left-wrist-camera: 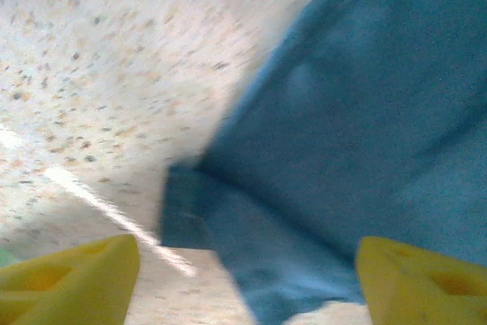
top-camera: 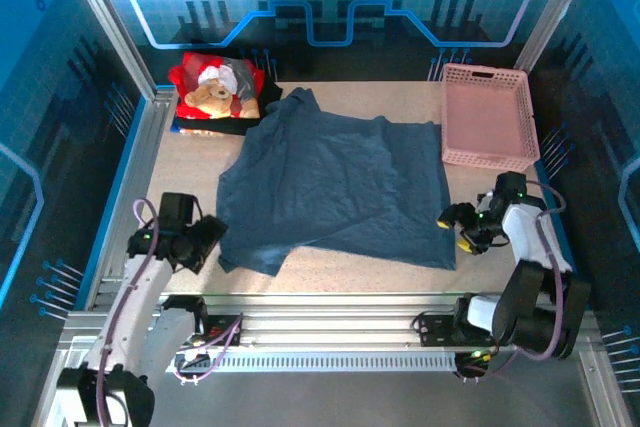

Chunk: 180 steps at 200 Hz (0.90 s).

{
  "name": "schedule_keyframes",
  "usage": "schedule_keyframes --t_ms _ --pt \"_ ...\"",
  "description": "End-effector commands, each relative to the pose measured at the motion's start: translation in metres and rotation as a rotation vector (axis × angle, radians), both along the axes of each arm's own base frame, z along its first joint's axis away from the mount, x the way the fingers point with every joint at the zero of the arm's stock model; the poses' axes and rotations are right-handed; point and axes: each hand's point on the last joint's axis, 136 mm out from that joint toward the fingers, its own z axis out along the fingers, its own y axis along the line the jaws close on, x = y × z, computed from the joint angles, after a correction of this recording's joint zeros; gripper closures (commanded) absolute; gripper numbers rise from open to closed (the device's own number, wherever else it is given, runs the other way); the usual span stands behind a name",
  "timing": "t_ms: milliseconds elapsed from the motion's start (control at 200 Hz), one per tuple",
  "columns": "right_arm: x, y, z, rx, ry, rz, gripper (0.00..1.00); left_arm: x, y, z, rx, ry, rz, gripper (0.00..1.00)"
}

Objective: Fold and stack the t-shirts

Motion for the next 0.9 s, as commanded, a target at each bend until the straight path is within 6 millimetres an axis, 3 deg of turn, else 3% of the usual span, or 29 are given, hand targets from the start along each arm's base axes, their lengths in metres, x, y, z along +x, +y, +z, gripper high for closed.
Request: schedule_keyframes --t_ms 0,85,100,200,355,590,760,895 --pt "0.004 -0.003 0.044 -0.023 -0.079 -0.043 0.24 0.023 0.002 0.064 0.023 -0.194 -0.006 0.06" --pt "0.007 0.008 0.059 -0.005 -0.107 0.011 0.22 0.036 -0.001 0.1 0.029 -0.309 -0.035 0.01" --pt "0.012 0.01 0.069 -0.003 -0.138 0.021 0.21 0.037 -0.001 0.104 0.031 -0.321 -0.04 0.01" --pt "0.016 0.025 0.084 0.042 -0.167 0.076 0.18 0.04 -0.006 0.11 0.028 -0.287 -0.086 0.01" --pt "0.002 0.04 0.083 0.096 -0.107 0.112 0.18 0.025 -0.017 0.07 -0.036 -0.072 -0.127 0.02" --pt "-0.038 0.049 0.041 0.117 0.092 0.12 0.21 0.002 -0.029 0.019 -0.117 0.121 -0.14 0.08" --pt "-0.042 0.044 0.017 0.094 0.143 0.117 0.22 -0.009 -0.033 -0.015 -0.155 0.201 -0.105 0.15" --pt "-0.034 0.043 0.012 0.092 0.138 0.112 0.22 -0.017 -0.037 -0.044 -0.215 0.228 -0.021 0.22"
